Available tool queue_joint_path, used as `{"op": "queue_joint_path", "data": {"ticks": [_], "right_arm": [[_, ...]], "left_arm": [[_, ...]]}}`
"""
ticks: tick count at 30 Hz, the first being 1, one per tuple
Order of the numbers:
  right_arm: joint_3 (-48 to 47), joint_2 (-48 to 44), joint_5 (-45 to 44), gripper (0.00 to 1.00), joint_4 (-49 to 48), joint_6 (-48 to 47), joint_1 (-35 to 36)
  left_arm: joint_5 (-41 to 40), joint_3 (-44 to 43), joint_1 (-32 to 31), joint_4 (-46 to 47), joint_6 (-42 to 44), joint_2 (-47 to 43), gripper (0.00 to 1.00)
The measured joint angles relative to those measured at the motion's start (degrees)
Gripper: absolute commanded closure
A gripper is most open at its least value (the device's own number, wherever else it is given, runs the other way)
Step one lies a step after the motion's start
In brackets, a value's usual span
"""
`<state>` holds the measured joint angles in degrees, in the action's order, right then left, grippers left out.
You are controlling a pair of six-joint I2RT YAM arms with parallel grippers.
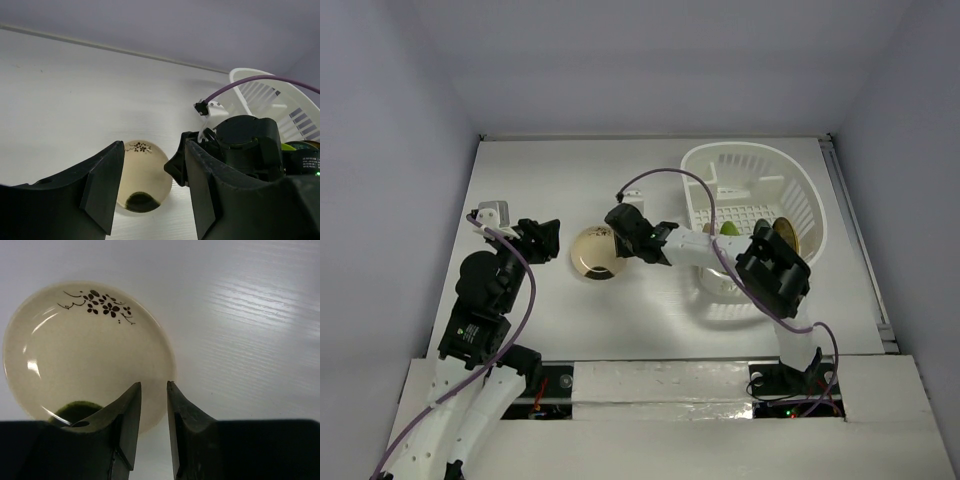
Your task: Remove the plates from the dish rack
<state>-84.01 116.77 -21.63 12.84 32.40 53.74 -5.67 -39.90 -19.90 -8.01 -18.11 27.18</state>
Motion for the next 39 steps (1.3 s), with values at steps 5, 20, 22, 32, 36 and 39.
{"op": "queue_joint_path", "data": {"ticks": [5, 20, 22, 32, 36, 39], "right_arm": [[1.2, -4.57, -0.72, 0.61, 2.23, -1.4, 0.0], [9.7, -44.22, -17.46, 0.6, 23.89, -4.83, -6.38], [10.58, -42.69, -17.46, 0.55, 27.87, -4.76, -6.51], [12.87, -35.63, -15.93, 0.69, 35.39, -5.33, -7.61], [13.2, -34.03, -16.2, 0.82, 35.63, -5.84, -7.96], [13.03, -32.76, -17.92, 0.92, 36.06, -6.78, -7.98]], "left_arm": [[0.0, 0.0, 0.0, 0.0, 0.0, -0.13, 0.52], [0.09, 0.0, 0.0, 0.02, -0.02, -0.15, 0.52], [0.22, 0.0, 0.0, 0.02, 0.0, -0.15, 0.52], [0.28, 0.0, 0.0, 0.02, 0.0, -0.48, 0.52], [0.33, 0.0, 0.0, 0.02, 0.0, -0.48, 0.52], [0.48, 0.0, 0.0, 0.02, 0.0, -0.63, 0.52]]}}
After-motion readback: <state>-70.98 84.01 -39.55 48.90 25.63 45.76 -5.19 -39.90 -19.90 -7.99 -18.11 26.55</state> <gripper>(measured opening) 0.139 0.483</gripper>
